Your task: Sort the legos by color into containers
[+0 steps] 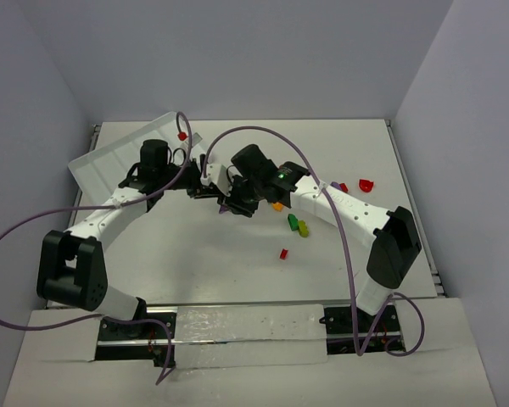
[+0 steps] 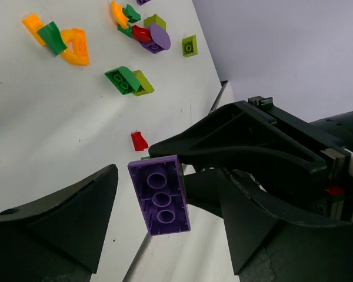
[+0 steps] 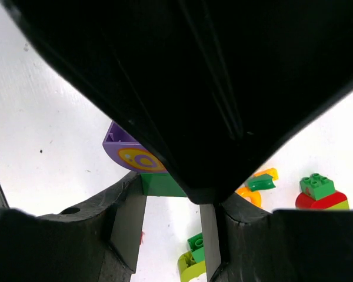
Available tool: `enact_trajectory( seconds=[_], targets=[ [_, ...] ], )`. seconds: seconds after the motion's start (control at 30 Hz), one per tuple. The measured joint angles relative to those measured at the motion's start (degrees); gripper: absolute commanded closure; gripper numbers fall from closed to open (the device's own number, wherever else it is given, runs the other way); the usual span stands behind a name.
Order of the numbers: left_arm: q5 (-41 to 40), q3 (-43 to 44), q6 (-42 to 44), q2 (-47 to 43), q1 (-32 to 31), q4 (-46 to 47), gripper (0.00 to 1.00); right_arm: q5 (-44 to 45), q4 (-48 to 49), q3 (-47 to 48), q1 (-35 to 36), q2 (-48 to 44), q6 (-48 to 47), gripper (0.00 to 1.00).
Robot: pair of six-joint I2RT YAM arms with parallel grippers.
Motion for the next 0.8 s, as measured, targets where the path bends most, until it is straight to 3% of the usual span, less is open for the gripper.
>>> enact_trajectory(
  seconds=[0.13, 0.5, 0.6, 0.7, 0.8],
  targets=[
    [-0.01, -0.01, 0.00, 0.41, -0.28, 0.01, 0.42, 0.59, 0.43, 0.00, 0.16, 0.00, 0.53, 1.00],
    [0.19, -0.42, -0.81, 1.69, -0.31, 0.33, 0.59, 2.58, 1.10, 0.00, 0.58, 0.00, 1.45, 1.00],
    [0.48, -0.42, -1.31, 1.94, -0.31, 0.43, 0.73, 3.02, 1.00, 0.00, 0.59, 0.00, 1.62, 1.00],
    [0.59, -0.41, -1.38, 1.99, -0.28, 0.40, 1.00, 3.30, 0.96, 0.00, 0.62, 0.00, 1.70, 1.00],
    [0.92, -0.31, -1.18, 1.99, 0.44, 0.01, 1.00, 3.52, 1.37, -0.14, 0.71, 0.00, 1.68, 1.00]
  ],
)
